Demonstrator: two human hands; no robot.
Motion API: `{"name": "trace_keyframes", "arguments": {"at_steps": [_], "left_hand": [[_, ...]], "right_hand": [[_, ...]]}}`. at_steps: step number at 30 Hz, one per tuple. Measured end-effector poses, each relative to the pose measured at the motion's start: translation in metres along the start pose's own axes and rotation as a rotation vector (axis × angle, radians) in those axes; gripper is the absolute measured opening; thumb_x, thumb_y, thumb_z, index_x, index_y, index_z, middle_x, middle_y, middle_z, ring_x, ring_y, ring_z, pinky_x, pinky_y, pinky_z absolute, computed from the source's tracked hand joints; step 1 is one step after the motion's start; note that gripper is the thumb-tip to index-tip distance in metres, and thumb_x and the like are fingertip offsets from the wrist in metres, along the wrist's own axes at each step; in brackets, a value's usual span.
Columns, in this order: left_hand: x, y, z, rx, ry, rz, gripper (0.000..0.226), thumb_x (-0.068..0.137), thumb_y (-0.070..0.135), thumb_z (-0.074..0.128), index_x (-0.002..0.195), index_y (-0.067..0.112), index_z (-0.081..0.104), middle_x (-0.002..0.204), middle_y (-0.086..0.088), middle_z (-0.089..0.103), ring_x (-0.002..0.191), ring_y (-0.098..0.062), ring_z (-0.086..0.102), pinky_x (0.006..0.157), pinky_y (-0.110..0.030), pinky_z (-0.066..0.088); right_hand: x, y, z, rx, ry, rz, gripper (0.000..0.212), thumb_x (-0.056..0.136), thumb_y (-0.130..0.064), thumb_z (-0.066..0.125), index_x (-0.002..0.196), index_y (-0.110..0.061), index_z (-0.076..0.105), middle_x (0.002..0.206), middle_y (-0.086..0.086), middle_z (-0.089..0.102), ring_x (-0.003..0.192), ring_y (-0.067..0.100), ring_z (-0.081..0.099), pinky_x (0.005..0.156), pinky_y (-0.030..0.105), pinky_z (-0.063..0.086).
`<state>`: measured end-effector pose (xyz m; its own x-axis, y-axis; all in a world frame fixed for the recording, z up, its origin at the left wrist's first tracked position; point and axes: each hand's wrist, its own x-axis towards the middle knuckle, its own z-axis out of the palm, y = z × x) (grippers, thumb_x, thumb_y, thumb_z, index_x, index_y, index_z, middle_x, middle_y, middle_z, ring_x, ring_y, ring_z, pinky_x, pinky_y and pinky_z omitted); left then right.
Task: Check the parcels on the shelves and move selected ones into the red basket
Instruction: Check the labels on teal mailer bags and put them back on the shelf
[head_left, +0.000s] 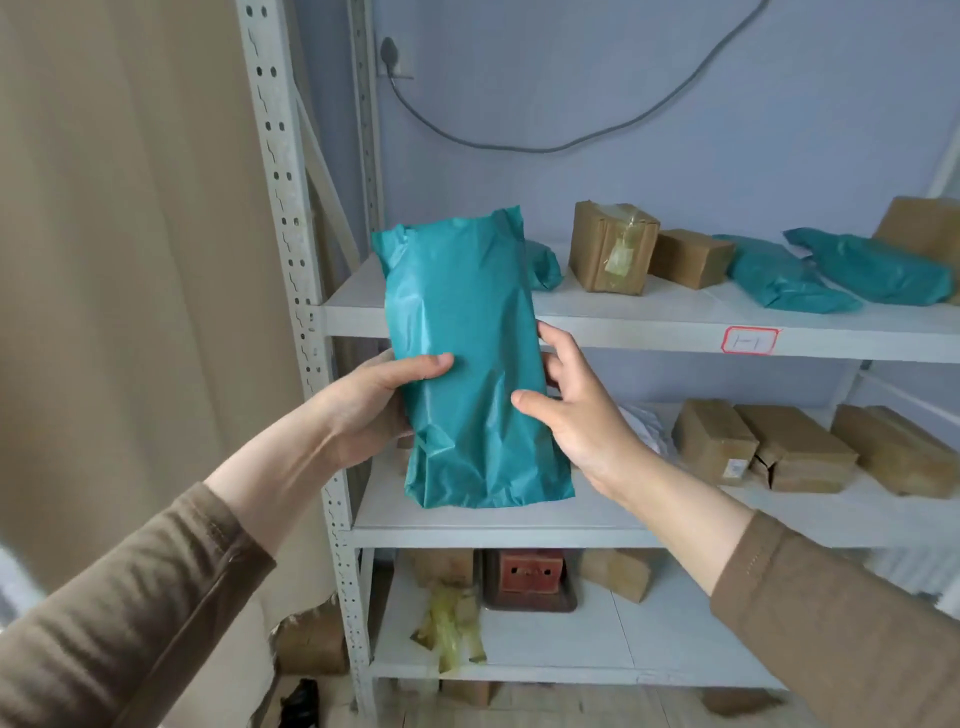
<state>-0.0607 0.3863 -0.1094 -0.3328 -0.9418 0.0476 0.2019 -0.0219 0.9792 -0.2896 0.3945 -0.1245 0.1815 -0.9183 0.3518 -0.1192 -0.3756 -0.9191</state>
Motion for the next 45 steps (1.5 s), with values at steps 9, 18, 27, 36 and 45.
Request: {"name": "trace_keyframes", "arguments": {"at_steps": [9,18,27,36,45], "left_hand": [[-0.034,-0.032,0.024,0.567,0.076,0.484,0.074,0.076,0.015,0.091,0.139,0.023,0.054,0.127,-0.002,0.071,0.117,-0.024,0.070,0.097,-0.043,0.060],[-0.025,-0.051,0.002,1.742,0.012,1.322,0.040,0.102,0.013,0.067,0.140,0.013,0.055,0.134,-0.017,0.065,0.123,-0.038,0.063,0.101,-0.050,0.052],[-0.004,-0.082,-0.008,1.089,0.401,0.794,0.092,0.092,0.003,0.072,0.165,0.023,0.020,0.172,-0.007,0.020,0.160,-0.018,0.024,0.126,-0.054,0.029],[0.005,-0.085,0.039,-0.031,0.165,-0.020,0.092,0.074,0.057,0.086,0.149,0.036,0.036,0.141,0.009,0.065,0.126,-0.016,0.066,0.109,-0.041,0.052],[0.083,-0.008,-0.006,-0.028,0.475,0.193,0.079,0.085,0.022,0.087,0.142,0.023,0.033,0.132,0.002,0.064,0.114,-0.019,0.069,0.094,-0.036,0.059]], "right_hand": [[-0.043,0.000,-0.025,0.335,0.126,0.194,0.021,0.104,-0.018,0.049,0.103,-0.022,0.069,0.107,-0.001,0.074,0.114,0.021,0.062,0.105,0.042,0.045],[-0.051,0.014,-0.047,0.394,-0.347,0.520,0.072,0.093,-0.066,0.052,0.146,-0.017,0.058,0.146,0.013,0.062,0.137,0.032,0.057,0.118,0.046,0.040],[-0.034,0.030,-0.032,0.178,-0.128,0.343,0.079,0.071,-0.025,0.088,0.142,-0.027,0.052,0.129,0.003,0.074,0.118,0.027,0.071,0.105,0.048,0.055],[0.001,0.045,-0.007,0.053,0.075,0.160,0.093,0.060,-0.055,0.092,0.140,-0.037,0.050,0.129,-0.015,0.072,0.119,0.013,0.069,0.106,0.046,0.054],[0.101,0.015,0.004,0.095,-0.040,0.210,0.075,0.090,-0.033,0.078,0.154,-0.032,0.040,0.137,0.000,0.066,0.116,0.019,0.071,0.097,0.041,0.058]]}}
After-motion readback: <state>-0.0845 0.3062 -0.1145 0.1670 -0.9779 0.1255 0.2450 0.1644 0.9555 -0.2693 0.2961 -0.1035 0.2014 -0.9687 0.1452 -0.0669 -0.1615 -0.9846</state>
